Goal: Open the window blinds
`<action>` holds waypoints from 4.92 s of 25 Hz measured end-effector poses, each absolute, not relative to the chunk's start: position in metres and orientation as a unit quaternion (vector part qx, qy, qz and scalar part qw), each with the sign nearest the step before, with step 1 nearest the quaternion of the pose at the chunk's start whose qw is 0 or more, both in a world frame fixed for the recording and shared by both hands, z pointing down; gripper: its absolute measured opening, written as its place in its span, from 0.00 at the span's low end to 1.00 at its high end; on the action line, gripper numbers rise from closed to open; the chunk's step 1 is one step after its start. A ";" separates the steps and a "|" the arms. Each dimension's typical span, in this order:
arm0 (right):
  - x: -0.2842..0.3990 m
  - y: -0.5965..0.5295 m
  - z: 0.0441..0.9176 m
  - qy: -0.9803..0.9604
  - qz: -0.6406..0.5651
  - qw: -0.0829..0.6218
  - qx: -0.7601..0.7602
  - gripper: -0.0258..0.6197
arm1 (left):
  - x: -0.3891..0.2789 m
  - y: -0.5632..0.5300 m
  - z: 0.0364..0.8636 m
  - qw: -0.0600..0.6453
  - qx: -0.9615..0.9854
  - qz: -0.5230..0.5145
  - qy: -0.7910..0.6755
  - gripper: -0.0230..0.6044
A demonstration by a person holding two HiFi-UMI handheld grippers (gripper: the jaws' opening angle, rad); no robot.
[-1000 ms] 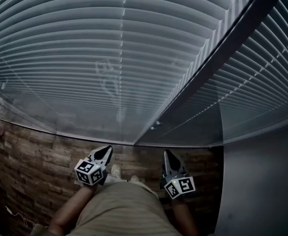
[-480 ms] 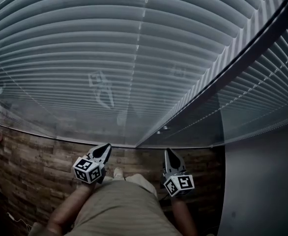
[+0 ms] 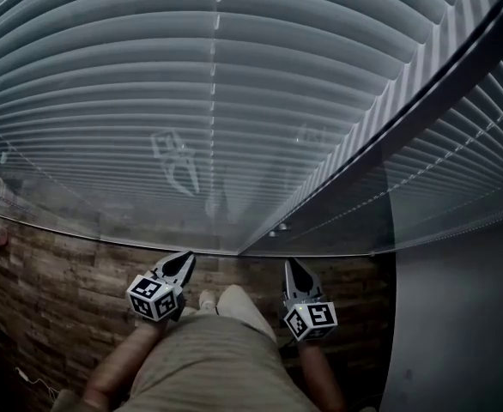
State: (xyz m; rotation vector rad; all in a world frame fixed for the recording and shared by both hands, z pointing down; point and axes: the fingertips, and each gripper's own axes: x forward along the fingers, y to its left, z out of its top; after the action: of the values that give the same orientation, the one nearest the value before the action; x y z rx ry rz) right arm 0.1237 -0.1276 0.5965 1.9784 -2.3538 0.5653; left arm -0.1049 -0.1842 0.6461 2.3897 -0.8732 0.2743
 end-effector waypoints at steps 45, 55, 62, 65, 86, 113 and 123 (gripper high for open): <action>0.058 -0.176 0.592 -0.837 0.191 0.166 0.485 0.19 | -0.087 -0.190 0.598 0.266 0.899 0.083 -0.339 0.06; 0.067 -0.201 0.639 -0.783 0.186 0.151 0.574 0.24 | -0.091 -0.189 0.638 0.272 0.893 0.097 -0.346 0.06; 0.074 -0.215 0.650 -0.735 0.244 0.104 0.624 0.24 | -0.086 -0.204 0.632 0.271 0.899 0.105 -0.327 0.06; 0.073 -0.215 0.656 -0.728 0.265 0.084 0.627 0.24 | -0.090 -0.205 0.633 0.269 0.901 0.112 -0.322 0.06; 0.068 -0.203 0.675 -0.710 0.420 0.003 0.566 0.39 | -0.091 -0.204 0.640 0.263 0.897 0.152 -0.321 0.06; 0.071 -0.203 0.678 -0.732 0.316 0.116 0.592 0.30 | -0.083 -0.168 0.645 0.265 0.889 0.157 -0.339 0.06; 0.076 -0.204 0.670 -0.706 0.423 -0.042 0.566 0.36 | -0.087 -0.170 0.648 0.268 0.888 0.152 -0.341 0.06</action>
State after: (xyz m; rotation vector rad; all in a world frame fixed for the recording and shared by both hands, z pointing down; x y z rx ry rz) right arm 0.0758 -0.2043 0.6699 1.8286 -2.2789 1.3657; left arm -0.0866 -0.1696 0.6480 2.3954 -0.9202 0.4093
